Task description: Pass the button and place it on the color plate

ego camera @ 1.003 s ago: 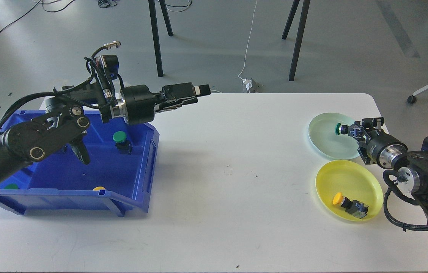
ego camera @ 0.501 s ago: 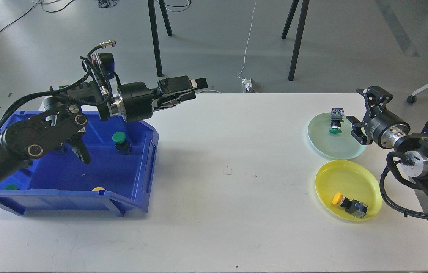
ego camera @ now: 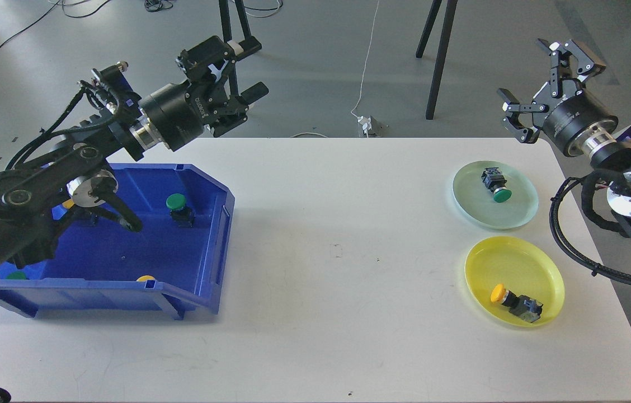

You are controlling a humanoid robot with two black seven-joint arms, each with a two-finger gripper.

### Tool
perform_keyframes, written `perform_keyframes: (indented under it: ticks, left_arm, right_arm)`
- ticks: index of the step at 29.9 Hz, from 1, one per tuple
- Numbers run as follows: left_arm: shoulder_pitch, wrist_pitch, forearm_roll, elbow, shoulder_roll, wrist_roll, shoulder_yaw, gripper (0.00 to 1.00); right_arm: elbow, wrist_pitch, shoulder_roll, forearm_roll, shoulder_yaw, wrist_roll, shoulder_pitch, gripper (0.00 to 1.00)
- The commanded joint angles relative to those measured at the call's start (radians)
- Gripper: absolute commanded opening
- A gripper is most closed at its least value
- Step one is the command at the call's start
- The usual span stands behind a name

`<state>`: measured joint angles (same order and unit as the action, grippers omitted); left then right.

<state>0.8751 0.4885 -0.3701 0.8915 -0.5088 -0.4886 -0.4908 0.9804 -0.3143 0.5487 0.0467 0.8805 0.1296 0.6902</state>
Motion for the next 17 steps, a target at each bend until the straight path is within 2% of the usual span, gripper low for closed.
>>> perform_keyframes:
  ticks: [1,2,6,17]
  left_arm:
    - [-0.007,0.000,0.147,-0.132,-0.013,0.000,-0.031,0.99]
    - [-0.007,0.000,0.160,-0.185,-0.010,0.000,-0.034,0.99]
    - [-0.007,0.000,0.172,-0.321,-0.001,0.000,-0.043,0.99]
    - [0.001,0.000,0.160,-0.321,0.012,0.000,-0.029,0.99]
  right_arm:
    - [0.000,-0.118,0.046,-0.034,-0.015,-0.001,0.000,0.96]
    - [0.000,-0.170,0.054,-0.038,-0.017,-0.001,0.000,0.96]
    - [-0.005,-0.174,0.062,-0.051,-0.017,0.005,-0.006,0.96]
    - [-0.034,-0.174,-0.007,-0.051,0.011,0.013,-0.001,0.96]
